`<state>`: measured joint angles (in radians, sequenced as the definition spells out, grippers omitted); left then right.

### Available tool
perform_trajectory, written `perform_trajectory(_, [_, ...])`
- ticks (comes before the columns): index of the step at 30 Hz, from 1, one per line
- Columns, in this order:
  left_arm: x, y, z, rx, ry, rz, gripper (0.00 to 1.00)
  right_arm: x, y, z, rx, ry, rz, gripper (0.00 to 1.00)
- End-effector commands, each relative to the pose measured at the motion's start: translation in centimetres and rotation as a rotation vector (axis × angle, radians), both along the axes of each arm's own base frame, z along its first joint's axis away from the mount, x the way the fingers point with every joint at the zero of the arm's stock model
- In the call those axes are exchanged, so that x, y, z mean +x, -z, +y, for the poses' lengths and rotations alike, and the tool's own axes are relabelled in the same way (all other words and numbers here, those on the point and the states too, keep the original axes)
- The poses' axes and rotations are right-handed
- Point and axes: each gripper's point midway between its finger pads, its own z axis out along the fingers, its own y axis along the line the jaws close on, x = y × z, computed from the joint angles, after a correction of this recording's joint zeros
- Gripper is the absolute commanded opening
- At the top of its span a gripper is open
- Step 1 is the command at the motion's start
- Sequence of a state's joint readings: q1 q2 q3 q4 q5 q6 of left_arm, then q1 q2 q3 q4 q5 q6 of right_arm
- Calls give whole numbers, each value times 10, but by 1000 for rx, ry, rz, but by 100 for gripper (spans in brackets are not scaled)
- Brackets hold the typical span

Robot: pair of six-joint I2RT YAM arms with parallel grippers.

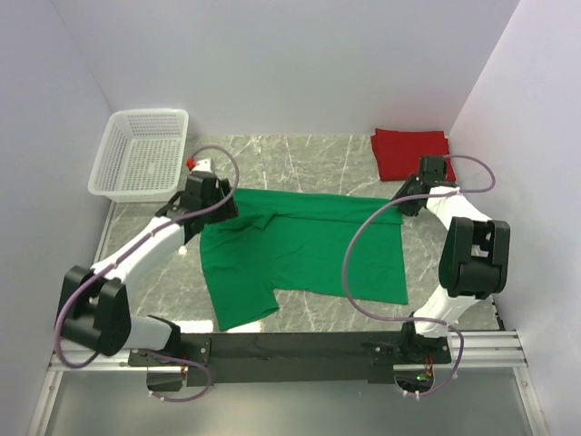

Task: Fold and stack the t-shirts
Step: Fold the tshirt

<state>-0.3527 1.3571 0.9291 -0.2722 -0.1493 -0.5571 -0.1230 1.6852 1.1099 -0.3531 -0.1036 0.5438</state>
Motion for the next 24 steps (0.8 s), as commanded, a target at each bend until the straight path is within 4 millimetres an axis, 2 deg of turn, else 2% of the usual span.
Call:
perform_trajectory(1, [-19, -4, 1, -5, 24, -21, 68, 4, 6, 0, 17, 20, -10, 37])
perform_trajectory(6, [-33, -5, 11, 4, 18, -64, 67, -13, 21, -17, -58, 91, 67, 38])
perform_trajectory(9, [-39, 7, 13, 12, 23, -59, 66, -15, 24, -23, -81, 115, 80, 38])
perform_trajectory(12, [-38, 11, 16, 25, 14, -56, 67, -17, 27, -26, -94, 134, 96, 38])
perform_trajectory(18, [-32, 6, 17, 37, 9, -77, 67, -25, 39, -35, -125, 170, 157, 38])
perform_trajectory(24, [-31, 4, 17, 38, 6, -83, 67, -28, 48, -33, -105, 173, 174, 38])
